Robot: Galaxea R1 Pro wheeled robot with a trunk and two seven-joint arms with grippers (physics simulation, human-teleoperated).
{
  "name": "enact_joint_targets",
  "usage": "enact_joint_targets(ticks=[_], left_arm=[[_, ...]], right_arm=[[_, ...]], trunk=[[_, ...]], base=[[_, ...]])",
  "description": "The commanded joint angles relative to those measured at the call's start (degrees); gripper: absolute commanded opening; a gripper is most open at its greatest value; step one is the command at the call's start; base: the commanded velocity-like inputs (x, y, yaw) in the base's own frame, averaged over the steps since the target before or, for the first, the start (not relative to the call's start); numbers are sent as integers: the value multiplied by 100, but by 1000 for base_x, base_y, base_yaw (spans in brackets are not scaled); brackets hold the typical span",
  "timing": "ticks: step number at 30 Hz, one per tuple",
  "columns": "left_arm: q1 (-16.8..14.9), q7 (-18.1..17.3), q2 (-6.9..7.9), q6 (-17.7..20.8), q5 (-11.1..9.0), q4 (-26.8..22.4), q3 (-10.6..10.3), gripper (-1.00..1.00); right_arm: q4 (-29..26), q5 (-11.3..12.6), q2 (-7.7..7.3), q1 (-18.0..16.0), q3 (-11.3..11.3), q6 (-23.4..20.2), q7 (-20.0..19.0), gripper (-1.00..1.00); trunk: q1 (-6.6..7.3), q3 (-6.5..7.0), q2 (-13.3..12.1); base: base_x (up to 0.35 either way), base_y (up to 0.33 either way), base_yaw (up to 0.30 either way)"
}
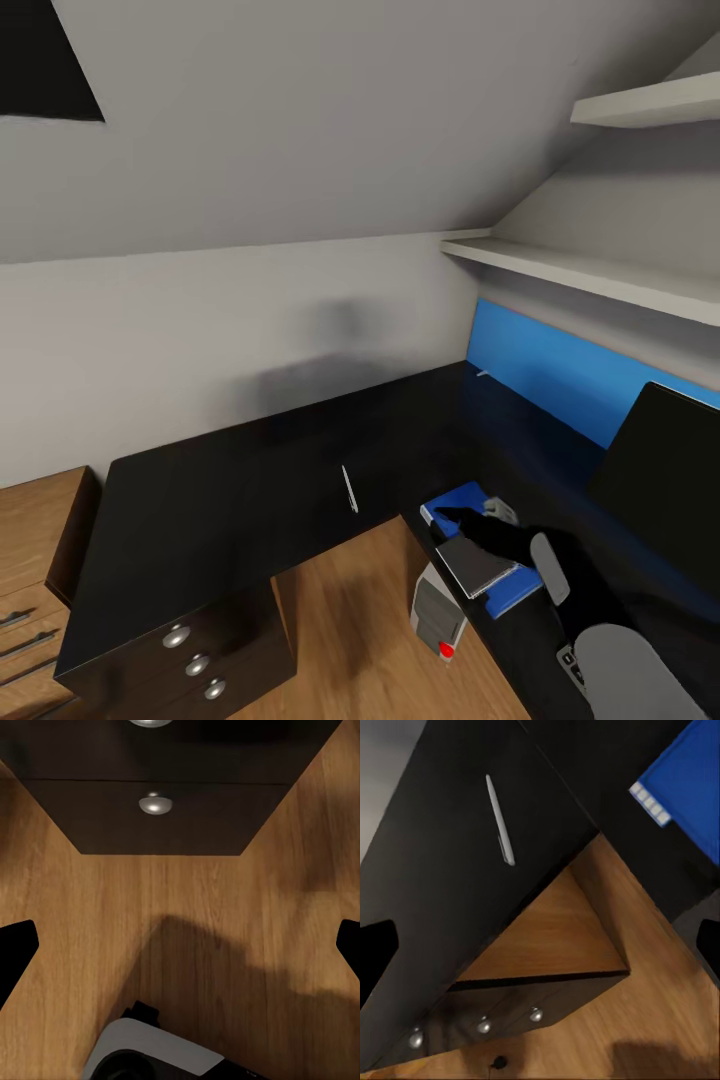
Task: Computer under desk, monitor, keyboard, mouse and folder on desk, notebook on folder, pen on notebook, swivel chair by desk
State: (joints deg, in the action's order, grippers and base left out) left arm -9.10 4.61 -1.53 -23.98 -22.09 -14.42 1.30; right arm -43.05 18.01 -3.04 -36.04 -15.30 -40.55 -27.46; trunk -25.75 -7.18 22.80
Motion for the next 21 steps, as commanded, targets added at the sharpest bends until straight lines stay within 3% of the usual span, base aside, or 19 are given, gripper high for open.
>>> enact_joint_targets(ticks=[1,3,6,7,8,10,12,15,21], left_arm=[[-4,16,-1,-13,21,0,11,100],[-4,-17,1,-16,21,-1,11,100],[-4,-81,0,-17,21,-1,11,100],[-4,-101,-2,-18,21,-1,11,100],[-4,-108,-2,-18,21,-1,11,100],[-4,-124,-4,-18,22,0,7,100],[-4,-130,-3,-18,21,0,9,100],[-4,-135,4,-15,21,0,10,100],[-4,-142,4,-14,23,0,4,100]], right_arm=[[-152,5,60,-6,5,-44,171,100],[-543,4,210,-6,157,-73,653,100],[-909,-8,372,-7,606,-86,1308,100],[-1016,-12,441,-8,888,-77,1711,100],[-1054,-13,474,-10,1030,-70,1926,100],[-1143,-15,613,-14,1593,9,2765,100],[-1168,-20,719,-16,2002,170,3254,100],[-1157,-21,793,-17,2425,350,3664,100],[-1136,9,833,-14,2667,590,3964,100]], trunk=[[-3,-12,12],[-3,-12,12],[-3,-12,12],[-3,-12,12],[-3,-12,12],[-3,-12,12],[-3,-12,12],[-3,-12,12],[-3,-12,12]], base=[[0,0,0],[0,0,0],[0,0,0],[0,0,0],[0,0,0],[0,0,0],[0,0,0],[0,0,0],[0,0,0]])
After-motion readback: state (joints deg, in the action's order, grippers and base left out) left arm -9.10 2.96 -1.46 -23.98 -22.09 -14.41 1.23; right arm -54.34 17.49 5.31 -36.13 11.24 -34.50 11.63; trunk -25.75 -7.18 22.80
